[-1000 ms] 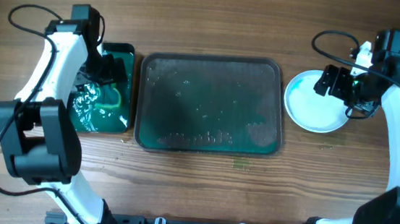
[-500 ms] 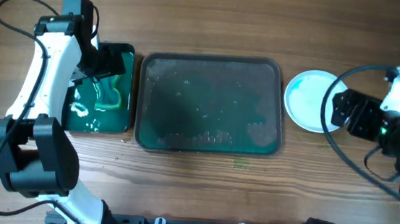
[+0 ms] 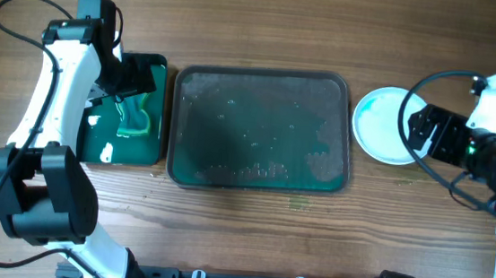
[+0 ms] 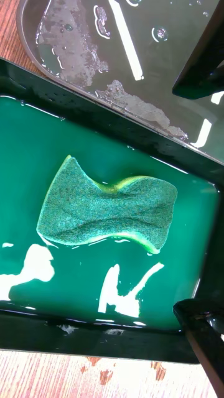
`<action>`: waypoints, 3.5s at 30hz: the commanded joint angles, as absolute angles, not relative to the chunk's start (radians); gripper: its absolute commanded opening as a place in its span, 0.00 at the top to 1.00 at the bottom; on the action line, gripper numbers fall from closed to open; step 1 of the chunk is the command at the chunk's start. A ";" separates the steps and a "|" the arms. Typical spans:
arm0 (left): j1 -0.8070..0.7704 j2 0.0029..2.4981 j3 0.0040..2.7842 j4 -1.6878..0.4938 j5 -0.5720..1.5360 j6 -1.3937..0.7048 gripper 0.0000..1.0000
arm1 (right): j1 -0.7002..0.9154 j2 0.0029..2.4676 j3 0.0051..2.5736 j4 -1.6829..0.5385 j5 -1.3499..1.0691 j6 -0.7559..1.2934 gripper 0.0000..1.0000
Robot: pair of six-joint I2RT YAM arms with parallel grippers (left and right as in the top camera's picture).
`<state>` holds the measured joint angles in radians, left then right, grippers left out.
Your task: Clean dirty plates on tray and stack at the side
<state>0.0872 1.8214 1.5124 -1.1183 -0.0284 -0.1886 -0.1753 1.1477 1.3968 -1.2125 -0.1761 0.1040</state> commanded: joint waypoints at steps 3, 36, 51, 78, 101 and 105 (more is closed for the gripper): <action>0.089 1.814 1.526 -1.118 -0.015 -0.202 0.00 | -0.165 1.110 1.330 -1.015 -0.210 0.057 0.00; 0.089 1.814 1.526 -1.118 -0.015 -0.202 0.00 | 0.002 0.003 0.005 0.014 -0.179 -0.076 0.00; 0.089 1.814 1.526 -1.118 -0.015 -0.202 0.00 | 0.002 0.011 0.005 0.014 -0.179 -0.077 0.00; 0.079 0.822 0.606 -0.202 0.174 0.079 0.00 | 0.002 0.011 0.005 0.014 -0.179 -0.077 0.00; 0.043 0.054 0.006 -0.076 0.032 0.018 0.00 | 0.002 0.011 0.005 0.014 -0.179 -0.077 0.00; 0.041 0.003 0.006 -0.074 0.032 0.018 0.00 | 0.002 0.011 0.005 0.014 -0.179 -0.077 0.00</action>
<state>0.0463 0.0303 0.0151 -0.0731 0.0494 0.0315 -0.0025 0.0177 0.0074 0.0124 -0.1890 -0.0700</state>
